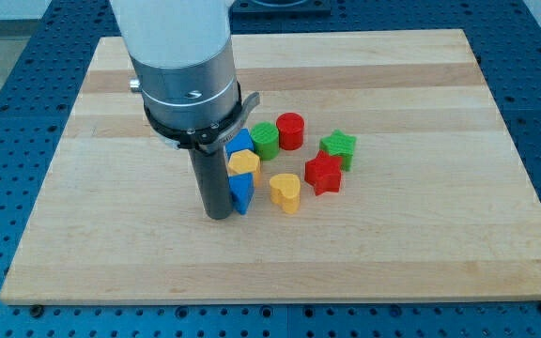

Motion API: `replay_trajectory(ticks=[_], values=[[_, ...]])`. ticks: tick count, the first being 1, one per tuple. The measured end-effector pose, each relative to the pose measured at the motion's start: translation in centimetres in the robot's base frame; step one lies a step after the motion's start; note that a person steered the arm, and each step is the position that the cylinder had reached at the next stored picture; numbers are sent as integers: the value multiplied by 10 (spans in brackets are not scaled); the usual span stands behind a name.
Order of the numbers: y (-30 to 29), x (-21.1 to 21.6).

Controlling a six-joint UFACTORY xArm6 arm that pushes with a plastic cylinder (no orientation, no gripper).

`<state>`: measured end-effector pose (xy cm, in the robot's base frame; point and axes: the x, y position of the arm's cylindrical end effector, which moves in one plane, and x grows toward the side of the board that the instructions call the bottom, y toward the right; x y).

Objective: Place the blue triangle in between yellow blocks

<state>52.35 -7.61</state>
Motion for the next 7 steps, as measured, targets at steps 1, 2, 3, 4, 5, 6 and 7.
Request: replay_trajectory(ticks=[1, 2, 3, 4, 5, 6, 7], values=[[7, 0], [17, 0], [20, 0], [31, 0], [41, 0], [48, 0], [25, 12]])
